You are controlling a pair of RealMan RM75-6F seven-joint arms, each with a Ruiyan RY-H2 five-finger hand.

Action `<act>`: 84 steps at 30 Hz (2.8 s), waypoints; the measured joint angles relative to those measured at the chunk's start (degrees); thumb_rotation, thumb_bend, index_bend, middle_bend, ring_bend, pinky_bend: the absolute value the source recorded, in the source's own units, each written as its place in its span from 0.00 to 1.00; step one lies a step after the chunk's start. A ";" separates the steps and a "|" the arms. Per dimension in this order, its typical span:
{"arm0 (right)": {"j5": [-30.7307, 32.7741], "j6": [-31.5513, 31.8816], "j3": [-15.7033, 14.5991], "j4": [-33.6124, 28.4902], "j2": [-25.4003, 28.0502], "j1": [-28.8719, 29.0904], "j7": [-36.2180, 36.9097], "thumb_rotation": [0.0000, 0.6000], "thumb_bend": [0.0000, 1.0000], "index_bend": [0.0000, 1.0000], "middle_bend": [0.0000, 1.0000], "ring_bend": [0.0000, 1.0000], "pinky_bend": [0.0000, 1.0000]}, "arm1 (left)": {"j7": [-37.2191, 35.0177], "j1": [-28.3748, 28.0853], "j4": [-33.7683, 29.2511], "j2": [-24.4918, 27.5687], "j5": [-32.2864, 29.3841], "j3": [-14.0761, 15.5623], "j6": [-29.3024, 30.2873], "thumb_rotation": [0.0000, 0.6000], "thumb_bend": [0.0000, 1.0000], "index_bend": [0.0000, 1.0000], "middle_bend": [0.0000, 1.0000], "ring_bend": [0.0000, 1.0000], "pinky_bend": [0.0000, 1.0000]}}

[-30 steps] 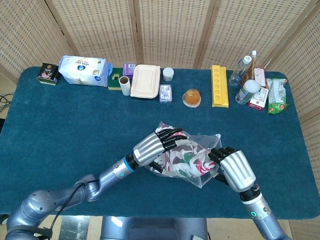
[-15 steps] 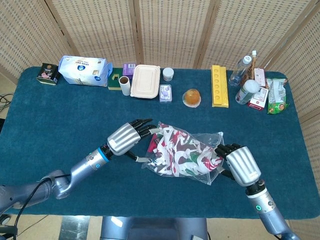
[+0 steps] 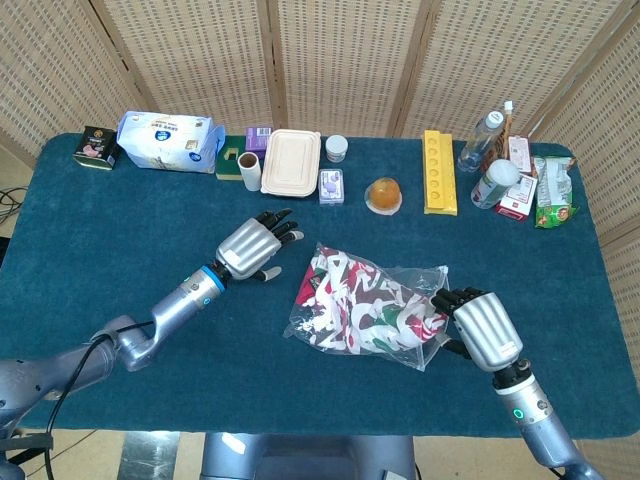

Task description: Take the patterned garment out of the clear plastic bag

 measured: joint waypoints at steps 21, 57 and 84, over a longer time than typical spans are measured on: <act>2.14 -0.69 -0.03 1.60 0.08 0.29 1.43 1.00 0.56 0.75 0.55 0.65 0.66 | -0.02 -9.20 24.91 -18.75 -3.99 -4.25 -14.19 1.00 0.35 0.31 0.16 0.05 0.21; 2.27 0.01 -0.74 1.02 0.60 -0.15 2.06 1.00 0.56 0.76 0.56 0.65 0.66 | -10.77 -8.26 28.55 -21.82 -2.34 -4.03 -10.44 1.00 0.54 0.65 0.24 0.10 0.28; 1.69 1.01 -1.17 0.31 1.06 -0.83 2.04 1.00 0.56 0.76 0.57 0.66 0.66 | -12.99 0.25 19.69 -12.52 -0.24 0.15 -5.66 1.00 0.54 0.66 0.24 0.10 0.28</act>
